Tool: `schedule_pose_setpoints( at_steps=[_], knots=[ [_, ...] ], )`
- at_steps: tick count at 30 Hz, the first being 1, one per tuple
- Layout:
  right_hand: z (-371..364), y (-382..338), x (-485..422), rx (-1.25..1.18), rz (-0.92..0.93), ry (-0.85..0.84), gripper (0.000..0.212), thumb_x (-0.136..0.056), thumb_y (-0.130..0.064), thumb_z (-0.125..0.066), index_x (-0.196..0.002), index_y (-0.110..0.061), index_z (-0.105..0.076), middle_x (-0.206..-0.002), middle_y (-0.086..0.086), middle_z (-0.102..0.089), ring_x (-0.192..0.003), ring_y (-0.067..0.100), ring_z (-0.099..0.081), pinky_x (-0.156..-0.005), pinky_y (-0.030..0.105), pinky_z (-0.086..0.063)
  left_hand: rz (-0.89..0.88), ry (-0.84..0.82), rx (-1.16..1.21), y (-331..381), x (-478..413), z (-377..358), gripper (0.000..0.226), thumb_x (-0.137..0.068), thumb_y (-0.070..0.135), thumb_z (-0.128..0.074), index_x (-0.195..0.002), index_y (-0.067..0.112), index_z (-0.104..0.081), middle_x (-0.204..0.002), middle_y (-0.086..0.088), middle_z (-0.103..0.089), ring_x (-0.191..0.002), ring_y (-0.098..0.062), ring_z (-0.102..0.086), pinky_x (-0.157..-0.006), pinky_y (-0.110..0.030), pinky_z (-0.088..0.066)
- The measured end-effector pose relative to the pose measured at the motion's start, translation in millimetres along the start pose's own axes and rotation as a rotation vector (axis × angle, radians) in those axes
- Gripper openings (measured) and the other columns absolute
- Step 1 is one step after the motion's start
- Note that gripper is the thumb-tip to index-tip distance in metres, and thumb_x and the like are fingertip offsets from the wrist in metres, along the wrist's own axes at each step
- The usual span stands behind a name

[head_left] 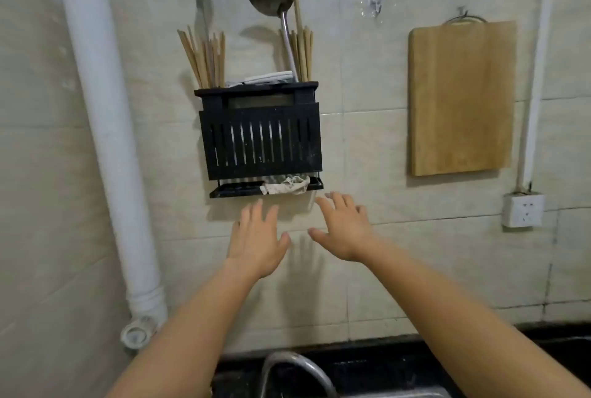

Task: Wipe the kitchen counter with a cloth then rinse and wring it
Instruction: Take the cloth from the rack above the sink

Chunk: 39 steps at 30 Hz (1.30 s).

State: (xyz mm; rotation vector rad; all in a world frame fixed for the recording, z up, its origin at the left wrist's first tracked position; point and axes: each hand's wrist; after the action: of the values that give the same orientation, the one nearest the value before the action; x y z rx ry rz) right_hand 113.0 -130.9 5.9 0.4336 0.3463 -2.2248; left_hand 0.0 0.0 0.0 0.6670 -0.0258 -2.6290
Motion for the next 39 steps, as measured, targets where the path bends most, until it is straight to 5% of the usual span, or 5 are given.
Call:
schedule_pose_setpoints(
  at_steps=[9, 14, 23, 30, 39],
  knots=[
    [-27, -7, -85, 0.139, 0.158, 0.312, 0.054, -0.090, -0.035, -0.056, -0.139, -0.020, -0.037, -0.132, 0.001, -0.043, -0.120, 0.024, -0.039, -0.092, 0.037, -0.032, -0.167, 0.260, -0.046, -38, -80, -28, 0.057, -0.091, 0.032, -0.049, -0.143, 0.019, -0.031, -0.145, 0.000, -0.037, -0.131, -0.021, -0.029, -0.103, -0.035, -0.035],
    [-38, -3, -109, 0.152, 0.189, 0.558, 0.031, -0.071, -0.017, -0.079, -0.098, -0.017, -0.065, -0.087, 0.000, -0.057, -0.081, 0.024, -0.052, -0.067, 0.032, -0.034, -0.209, 0.455, -0.074, -45, -102, -42, 0.043, -0.079, 0.024, -0.072, -0.118, 0.011, -0.061, -0.105, -0.006, -0.061, -0.098, -0.028, -0.054, -0.074, -0.040, -0.047],
    [-18, 11, -109, -0.121, 0.265, 0.603, 0.012, -0.082, -0.008, -0.062, -0.093, -0.014, -0.059, -0.097, 0.001, -0.055, -0.090, 0.018, -0.042, -0.070, 0.031, -0.025, -0.265, 0.632, 0.209, -37, -110, -35, 0.013, -0.082, 0.017, -0.070, -0.095, 0.016, -0.068, -0.089, 0.001, -0.058, -0.083, -0.021, -0.052, -0.066, -0.032, -0.037],
    [33, 44, -52, -0.588, 0.152, 0.414, 0.005, -0.093, -0.012, -0.052, -0.091, -0.015, -0.048, -0.078, 0.000, -0.057, -0.069, 0.018, -0.051, -0.064, 0.034, -0.042, -0.340, 0.460, 0.677, 13, -83, -1, 0.007, -0.088, 0.021, -0.061, -0.095, 0.020, -0.062, -0.088, 0.012, -0.063, -0.079, -0.005, -0.054, -0.066, -0.025, -0.042],
    [38, 140, 116, -0.853, -0.367, 0.071, 0.014, -0.088, -0.006, -0.064, -0.099, -0.001, -0.057, -0.083, 0.008, -0.062, -0.076, 0.014, -0.059, -0.068, 0.028, -0.050, -0.227, -0.335, 1.225, 135, -10, -67, 0.013, -0.084, 0.011, -0.068, -0.080, 0.021, -0.060, -0.060, 0.004, -0.059, -0.051, -0.001, -0.049, -0.050, -0.015, -0.037]
  ],
)
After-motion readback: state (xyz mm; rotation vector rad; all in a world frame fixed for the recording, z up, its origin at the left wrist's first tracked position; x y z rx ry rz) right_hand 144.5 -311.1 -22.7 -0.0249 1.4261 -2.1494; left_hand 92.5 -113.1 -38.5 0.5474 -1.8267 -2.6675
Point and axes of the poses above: each hand's wrist, its own x-axis away from the middle knuckle, its own z-axis out of the back of the hand, y = z × x
